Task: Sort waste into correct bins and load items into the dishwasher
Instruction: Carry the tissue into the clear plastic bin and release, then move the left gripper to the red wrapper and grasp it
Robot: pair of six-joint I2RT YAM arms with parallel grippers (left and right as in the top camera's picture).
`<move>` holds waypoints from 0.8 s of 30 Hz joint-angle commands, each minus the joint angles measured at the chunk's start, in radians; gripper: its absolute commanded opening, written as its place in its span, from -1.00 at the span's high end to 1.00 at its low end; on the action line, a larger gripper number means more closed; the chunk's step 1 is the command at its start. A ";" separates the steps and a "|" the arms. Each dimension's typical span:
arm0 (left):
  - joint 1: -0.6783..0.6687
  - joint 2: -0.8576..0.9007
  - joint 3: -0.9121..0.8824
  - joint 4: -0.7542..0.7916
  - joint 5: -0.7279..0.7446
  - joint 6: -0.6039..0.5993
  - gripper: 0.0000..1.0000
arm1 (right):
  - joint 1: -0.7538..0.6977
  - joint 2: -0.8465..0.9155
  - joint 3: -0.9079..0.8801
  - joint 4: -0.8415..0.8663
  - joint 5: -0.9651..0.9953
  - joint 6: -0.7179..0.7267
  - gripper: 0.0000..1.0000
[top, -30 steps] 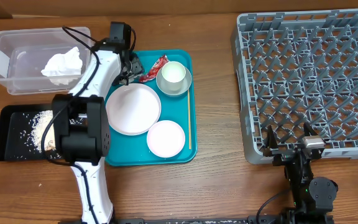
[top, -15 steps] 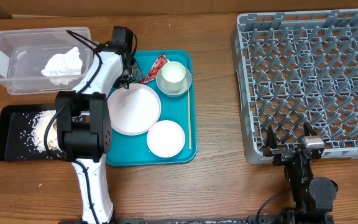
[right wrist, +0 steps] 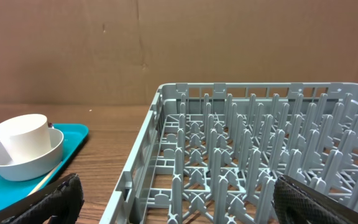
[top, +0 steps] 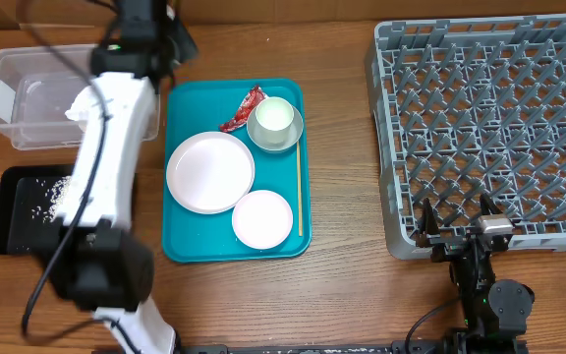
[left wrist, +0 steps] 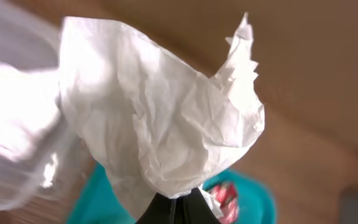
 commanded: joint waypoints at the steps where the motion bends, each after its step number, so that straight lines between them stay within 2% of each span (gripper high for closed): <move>1: 0.056 -0.047 0.010 -0.023 -0.116 0.016 0.92 | 0.005 -0.008 -0.010 0.005 0.002 0.003 -1.00; 6: 0.158 -0.025 0.001 -0.085 -0.158 0.056 0.89 | 0.005 -0.008 -0.010 0.005 0.002 0.003 -1.00; 9: 0.209 0.009 0.000 -0.109 -0.172 0.056 0.40 | 0.005 -0.008 -0.010 0.005 0.002 0.003 -1.00; 10: 0.224 0.017 0.000 -0.116 -0.171 0.056 0.17 | 0.005 -0.008 -0.010 0.005 0.002 0.003 -0.99; 12: 0.250 0.037 0.000 -0.131 -0.167 0.056 -0.47 | 0.005 -0.008 -0.010 0.005 0.002 0.003 -1.00; 15: 0.280 0.056 0.000 -0.172 -0.114 0.056 -0.71 | 0.005 -0.008 -0.010 0.005 0.002 0.003 -1.00; 20: 0.283 0.053 0.000 -0.178 0.131 0.056 -0.77 | 0.005 -0.008 -0.010 0.005 0.002 0.003 -1.00; 21: 0.278 0.053 0.000 -0.171 0.217 0.057 -0.76 | 0.005 -0.008 -0.010 0.005 0.002 0.003 -1.00; 22: 0.262 0.053 0.000 -0.159 0.391 0.057 -0.73 | 0.005 -0.008 -0.010 0.005 0.002 0.003 -1.00; 24: 0.236 0.053 0.000 -0.145 0.491 0.056 -0.74 | 0.005 -0.008 -0.010 0.005 0.002 0.003 -1.00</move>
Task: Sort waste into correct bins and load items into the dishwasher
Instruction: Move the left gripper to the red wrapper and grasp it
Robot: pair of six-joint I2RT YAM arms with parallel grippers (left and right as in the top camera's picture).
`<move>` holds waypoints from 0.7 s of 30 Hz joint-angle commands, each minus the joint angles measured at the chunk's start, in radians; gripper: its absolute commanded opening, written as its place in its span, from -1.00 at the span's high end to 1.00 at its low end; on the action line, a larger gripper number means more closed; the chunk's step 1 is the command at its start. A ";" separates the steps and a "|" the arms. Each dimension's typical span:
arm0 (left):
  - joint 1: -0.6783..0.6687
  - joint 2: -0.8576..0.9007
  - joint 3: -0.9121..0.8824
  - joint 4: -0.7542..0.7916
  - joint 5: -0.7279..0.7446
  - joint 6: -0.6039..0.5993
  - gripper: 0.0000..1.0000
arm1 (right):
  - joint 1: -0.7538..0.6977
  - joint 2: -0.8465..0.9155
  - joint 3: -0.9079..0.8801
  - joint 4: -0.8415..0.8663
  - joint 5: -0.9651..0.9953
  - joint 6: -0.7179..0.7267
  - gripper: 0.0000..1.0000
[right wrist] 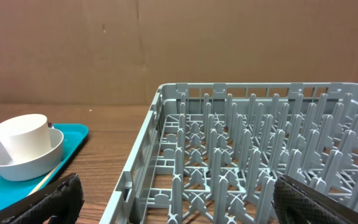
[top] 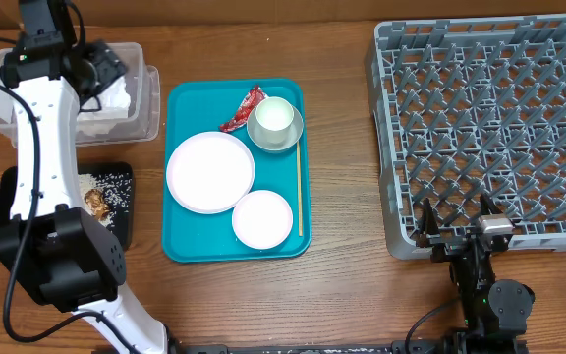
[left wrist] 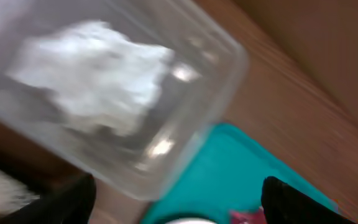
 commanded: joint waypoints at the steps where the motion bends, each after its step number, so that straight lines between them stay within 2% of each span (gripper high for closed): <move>1: -0.065 0.001 0.000 0.022 0.348 0.008 -0.73 | 0.005 -0.008 -0.010 0.005 0.002 0.003 -1.00; 4: -0.150 0.003 0.000 -0.004 0.294 0.008 -0.64 | 0.005 -0.008 -0.010 0.005 0.002 0.003 -1.00; 7: -0.239 0.014 -0.001 -0.040 0.126 0.008 -0.63 | 0.005 -0.008 -0.010 0.005 0.002 0.003 -1.00; 10: -0.304 0.042 -0.003 -0.039 0.040 0.003 -0.63 | 0.005 -0.008 -0.010 0.005 0.002 0.003 -1.00; 15: -0.367 0.126 -0.003 -0.040 -0.003 0.035 -0.56 | 0.005 -0.008 -0.010 0.005 0.002 0.003 -1.00; 21: -0.382 0.236 -0.003 -0.048 -0.008 0.071 -0.32 | 0.005 -0.008 -0.010 0.005 0.002 0.003 -1.00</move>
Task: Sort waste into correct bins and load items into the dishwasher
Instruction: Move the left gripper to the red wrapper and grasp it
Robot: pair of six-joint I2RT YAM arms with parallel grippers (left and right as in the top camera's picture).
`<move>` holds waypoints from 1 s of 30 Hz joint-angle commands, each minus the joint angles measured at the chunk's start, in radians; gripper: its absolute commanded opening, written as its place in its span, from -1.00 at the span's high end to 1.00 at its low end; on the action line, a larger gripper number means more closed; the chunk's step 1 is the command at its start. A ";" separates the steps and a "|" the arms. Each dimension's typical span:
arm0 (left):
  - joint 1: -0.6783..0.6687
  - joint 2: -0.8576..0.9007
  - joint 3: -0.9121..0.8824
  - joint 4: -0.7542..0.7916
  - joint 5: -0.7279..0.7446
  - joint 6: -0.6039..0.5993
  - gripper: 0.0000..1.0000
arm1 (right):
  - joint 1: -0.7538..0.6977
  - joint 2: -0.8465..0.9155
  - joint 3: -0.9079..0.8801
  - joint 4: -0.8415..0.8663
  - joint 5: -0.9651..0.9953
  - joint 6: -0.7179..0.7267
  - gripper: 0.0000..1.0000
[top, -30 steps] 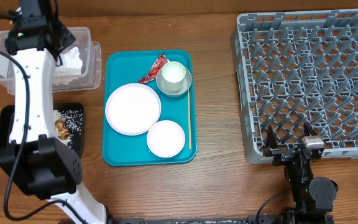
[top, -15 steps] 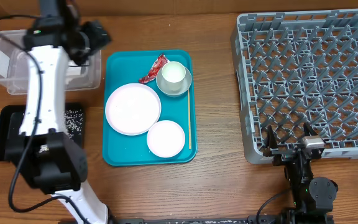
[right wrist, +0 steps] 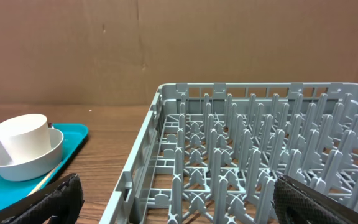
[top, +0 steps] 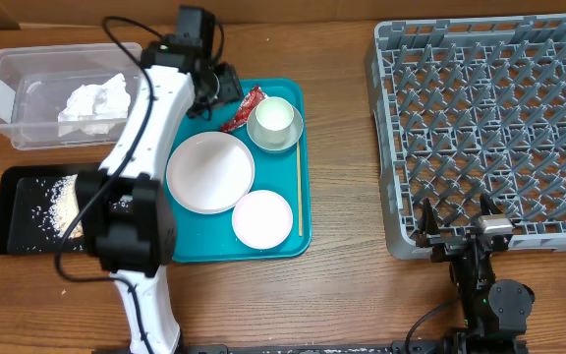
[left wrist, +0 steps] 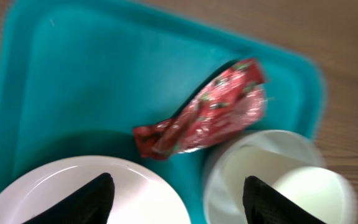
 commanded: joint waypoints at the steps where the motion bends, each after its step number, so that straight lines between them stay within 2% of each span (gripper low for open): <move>1: -0.003 0.066 -0.003 -0.006 -0.040 0.037 -0.33 | 0.005 -0.008 -0.010 0.005 0.002 0.003 -1.00; 5: 0.001 0.089 -0.003 -0.002 -0.043 0.074 -0.40 | 0.005 -0.008 -0.010 0.005 0.002 0.003 -1.00; 11: 0.000 0.094 -0.003 -0.014 -0.043 0.268 -0.50 | 0.005 -0.008 -0.010 0.005 0.002 0.003 -1.00; 15: 0.001 0.102 -0.005 -0.026 -0.042 0.351 -0.52 | 0.005 -0.008 -0.010 0.005 0.002 0.003 -1.00; 30: 0.000 0.188 -0.006 0.064 -0.058 0.381 -0.53 | 0.005 -0.008 -0.010 0.005 0.002 0.003 -1.00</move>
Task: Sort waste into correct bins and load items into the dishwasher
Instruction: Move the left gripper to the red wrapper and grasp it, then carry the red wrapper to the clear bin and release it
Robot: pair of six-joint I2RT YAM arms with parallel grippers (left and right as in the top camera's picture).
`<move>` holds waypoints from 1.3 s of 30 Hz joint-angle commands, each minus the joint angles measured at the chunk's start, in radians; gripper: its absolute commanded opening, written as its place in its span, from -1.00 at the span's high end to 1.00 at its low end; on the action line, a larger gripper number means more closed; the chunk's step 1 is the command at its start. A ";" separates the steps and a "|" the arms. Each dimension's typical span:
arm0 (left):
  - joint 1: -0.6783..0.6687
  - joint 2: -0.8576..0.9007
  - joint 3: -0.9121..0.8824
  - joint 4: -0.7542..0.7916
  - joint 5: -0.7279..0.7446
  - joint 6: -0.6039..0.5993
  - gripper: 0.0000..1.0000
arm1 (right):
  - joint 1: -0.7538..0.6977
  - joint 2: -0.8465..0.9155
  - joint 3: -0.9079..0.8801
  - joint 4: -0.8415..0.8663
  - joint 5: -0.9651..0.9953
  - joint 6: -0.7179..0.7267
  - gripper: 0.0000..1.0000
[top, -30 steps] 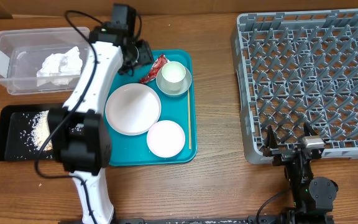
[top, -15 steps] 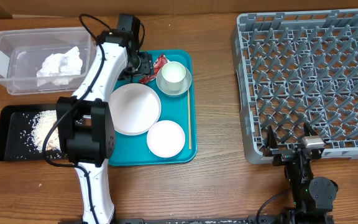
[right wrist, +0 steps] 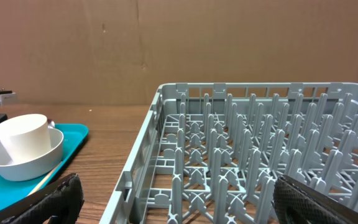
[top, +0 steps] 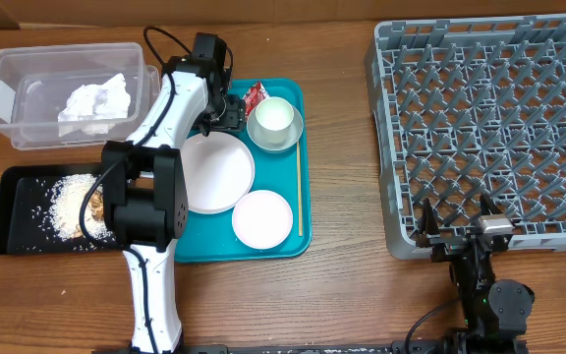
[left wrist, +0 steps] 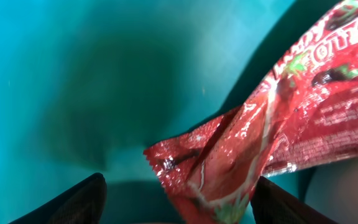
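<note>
A red candy wrapper (left wrist: 272, 118) lies at the far end of the teal tray (top: 190, 251) and fills the left wrist view. My left gripper (left wrist: 179, 211) is down at the tray, open, with the wrapper's lower end between its two fingers (left wrist: 73, 202). From overhead the left gripper (top: 226, 110) covers most of the wrapper (top: 254, 93). A white cup (top: 274, 116) stands in a white bowl (top: 288, 136) just right of it. My right gripper (right wrist: 185, 205) rests open in front of the grey dish rack (right wrist: 260, 162).
A large plate (top: 219, 172), a small plate (top: 261, 218) and a chopstick (top: 298, 192) are on the tray. The clear bin (top: 28, 133) at the far left holds a white tissue (top: 94, 98). A black tray (top: 18, 236) with rice lies below it. The rack (top: 489, 128) fills the right side.
My left gripper was above the tray's far end with the whole wrapper in view. Now it is low at the tray, open, with the wrapper's end between its fingers. The right arm is unchanged.
My left gripper was shut on a white tissue near the clear bin. Then it was open over the bin with the tissue lying inside. After that it stood open above the tray's red wrapper, and now it is down around the wrapper's end.
</note>
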 commanded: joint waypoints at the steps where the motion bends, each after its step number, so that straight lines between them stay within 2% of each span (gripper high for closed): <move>1: 0.000 0.003 -0.001 0.025 -0.018 0.023 -0.51 | 0.005 -0.008 -0.010 0.005 0.002 0.003 -0.99; 4: 0.000 0.003 -0.001 0.034 -0.017 0.023 -0.37 | 0.005 -0.008 -0.010 0.005 0.002 0.003 -1.00; 8: 0.000 0.003 -0.001 0.037 -0.017 0.022 0.00 | 0.005 -0.008 -0.010 0.005 0.002 0.003 -1.00; 9: 0.000 0.003 -0.001 0.039 -0.016 0.022 0.19 | 0.005 -0.008 -0.010 0.005 0.002 0.003 -1.00; 12: 0.000 0.003 -0.001 0.040 -0.015 0.021 0.38 | 0.005 -0.008 -0.010 0.005 0.002 0.003 -1.00; 14: 0.000 0.003 -0.001 0.040 -0.013 0.016 0.60 | 0.005 -0.008 -0.010 0.005 0.002 0.003 -1.00; 16: 0.000 0.003 0.000 0.040 -0.013 0.013 0.92 | 0.005 -0.008 -0.010 0.005 0.002 0.003 -1.00; 26: 0.011 -0.116 0.032 0.029 -0.029 -0.068 0.92 | 0.005 -0.008 -0.010 0.005 0.002 0.003 -1.00; 32: 0.059 -0.312 0.047 0.035 -0.232 -0.169 0.92 | 0.005 -0.008 -0.010 0.005 0.002 0.003 -1.00; 39: 0.156 -0.410 0.047 0.007 -0.409 -0.169 0.92 | 0.005 -0.008 -0.010 0.005 0.002 0.003 -1.00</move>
